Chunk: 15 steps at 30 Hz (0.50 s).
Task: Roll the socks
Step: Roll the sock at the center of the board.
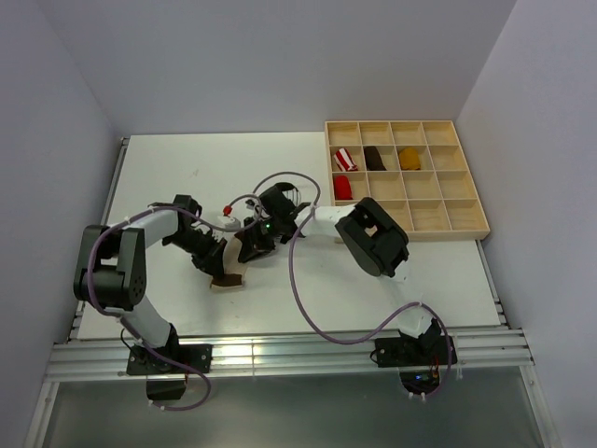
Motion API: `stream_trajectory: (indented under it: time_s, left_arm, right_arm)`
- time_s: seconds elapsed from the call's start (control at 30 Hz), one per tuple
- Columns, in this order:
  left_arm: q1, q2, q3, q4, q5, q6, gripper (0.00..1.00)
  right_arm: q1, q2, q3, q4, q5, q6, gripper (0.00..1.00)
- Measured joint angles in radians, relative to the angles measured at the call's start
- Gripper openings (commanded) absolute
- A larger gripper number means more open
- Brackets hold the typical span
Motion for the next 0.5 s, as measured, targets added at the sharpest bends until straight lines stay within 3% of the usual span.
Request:
stream_trajectory:
  time_s: [0.5]
  left_arm:
    - [0.004,0.152,0.144,-0.030,-0.033,-0.193,0.00]
  right_arm:
    - [-0.038,-0.029,-0.042,0.053,0.068,0.010,0.29]
